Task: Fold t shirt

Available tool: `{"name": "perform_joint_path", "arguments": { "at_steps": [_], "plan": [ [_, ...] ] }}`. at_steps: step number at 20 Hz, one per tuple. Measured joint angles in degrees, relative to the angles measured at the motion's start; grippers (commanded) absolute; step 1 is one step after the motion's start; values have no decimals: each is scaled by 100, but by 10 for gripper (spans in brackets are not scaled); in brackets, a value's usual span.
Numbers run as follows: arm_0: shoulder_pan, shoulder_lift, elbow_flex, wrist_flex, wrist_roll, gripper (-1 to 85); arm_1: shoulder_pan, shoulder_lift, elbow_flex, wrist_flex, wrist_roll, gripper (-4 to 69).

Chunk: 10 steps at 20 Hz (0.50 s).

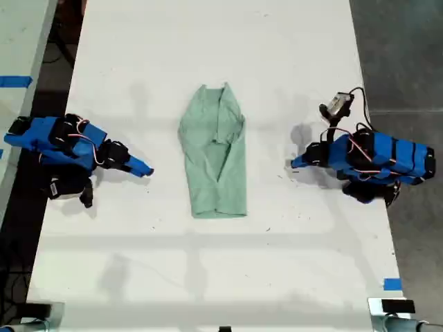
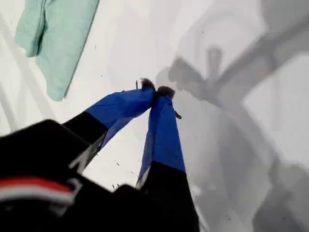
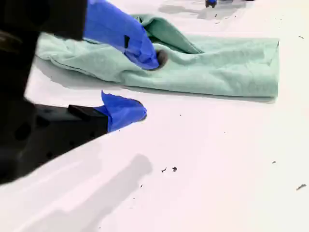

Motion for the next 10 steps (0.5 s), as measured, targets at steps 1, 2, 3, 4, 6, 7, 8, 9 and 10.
{"name": "perform_joint_path", "arguments": {
  "at_steps": [1, 2, 3, 4, 6, 7, 8, 9, 10],
  "plan": [
    [0, 0, 0, -9, 0, 1, 18, 0, 0, 26, 0, -7],
    [-176, 0, 114, -272, 18, 1, 246, 9, 0, 229, 0, -7],
    [-888, 0, 299, -624, 18, 1, 387, 18, 0, 352, 0, -7],
    [-1608, 0, 360, -773, 18, 1, 316, 26, 0, 396, 0, -7],
    [-2021, 0, 396, -853, 18, 1, 422, 35, 0, 413, 0, -7],
    [-2057, 0, 396, -879, 18, 1, 387, 35, 0, 413, 9, -7],
    [-2092, 0, 396, -888, 18, 1, 369, 35, 0, 413, 53, -7],
    [-2162, 0, 396, -888, 18, 1, 369, 35, 0, 413, 105, -7],
    [-2188, 0, 396, -888, 18, 1, 369, 35, 0, 413, 141, -7]
  ]
}}
